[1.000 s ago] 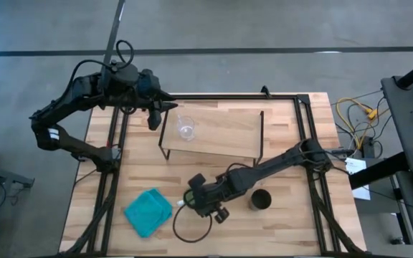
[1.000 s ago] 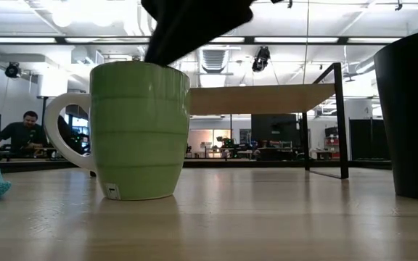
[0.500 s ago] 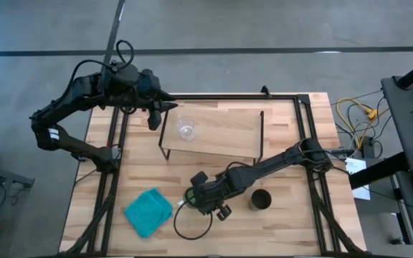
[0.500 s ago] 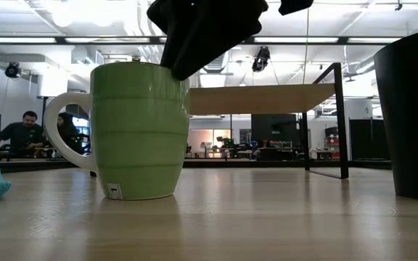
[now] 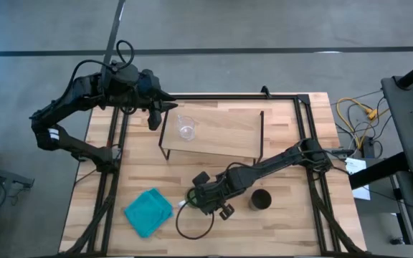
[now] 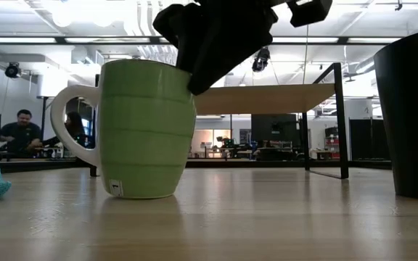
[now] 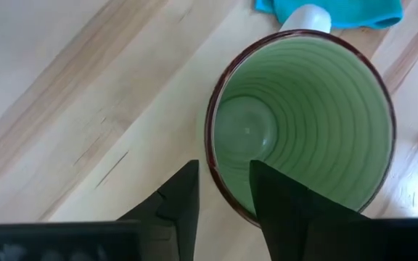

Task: Stack small to large cups/mugs on shelf
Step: Put the green mug on the shelf

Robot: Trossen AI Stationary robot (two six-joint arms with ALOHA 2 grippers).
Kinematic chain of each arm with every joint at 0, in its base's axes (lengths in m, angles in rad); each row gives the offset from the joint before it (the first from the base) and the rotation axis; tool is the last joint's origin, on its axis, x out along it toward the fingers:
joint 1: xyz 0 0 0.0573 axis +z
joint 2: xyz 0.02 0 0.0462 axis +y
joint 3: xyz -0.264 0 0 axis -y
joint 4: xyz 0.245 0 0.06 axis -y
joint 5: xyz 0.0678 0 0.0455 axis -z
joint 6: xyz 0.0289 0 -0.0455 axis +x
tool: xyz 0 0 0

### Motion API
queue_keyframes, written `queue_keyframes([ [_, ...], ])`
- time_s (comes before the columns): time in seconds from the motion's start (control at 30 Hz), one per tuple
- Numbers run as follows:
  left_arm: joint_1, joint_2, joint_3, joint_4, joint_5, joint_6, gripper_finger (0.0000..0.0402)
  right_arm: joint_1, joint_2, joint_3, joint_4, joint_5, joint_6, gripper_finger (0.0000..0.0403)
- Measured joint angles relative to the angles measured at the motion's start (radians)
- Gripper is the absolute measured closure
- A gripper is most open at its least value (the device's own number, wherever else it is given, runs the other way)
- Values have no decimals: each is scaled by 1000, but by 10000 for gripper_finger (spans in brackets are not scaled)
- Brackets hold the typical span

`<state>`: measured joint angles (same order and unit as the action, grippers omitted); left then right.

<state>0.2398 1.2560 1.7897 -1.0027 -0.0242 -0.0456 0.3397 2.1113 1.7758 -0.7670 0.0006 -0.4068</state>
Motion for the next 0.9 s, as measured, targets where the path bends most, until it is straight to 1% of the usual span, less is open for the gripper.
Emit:
queue_keyframes([
  [0.13,0,0,0,0,0,0,311,0,0,-1,9,0,-5,310],
  [0.33,0,0,0,0,0,0,311,0,1,-1,52,-1,-5,373],
  [0.4,0,0,0,0,0,0,311,0,1,-3,48,-4,-5,387],
  [0.63,0,0,-1,0,0,0,311,0,1,-3,89,-4,27,390],
  [0.73,0,0,-6,0,0,0,311,0,-14,3,111,-3,100,390],
  [0.9,0,0,-12,-1,0,0,311,0,-35,59,107,1,223,391],
])
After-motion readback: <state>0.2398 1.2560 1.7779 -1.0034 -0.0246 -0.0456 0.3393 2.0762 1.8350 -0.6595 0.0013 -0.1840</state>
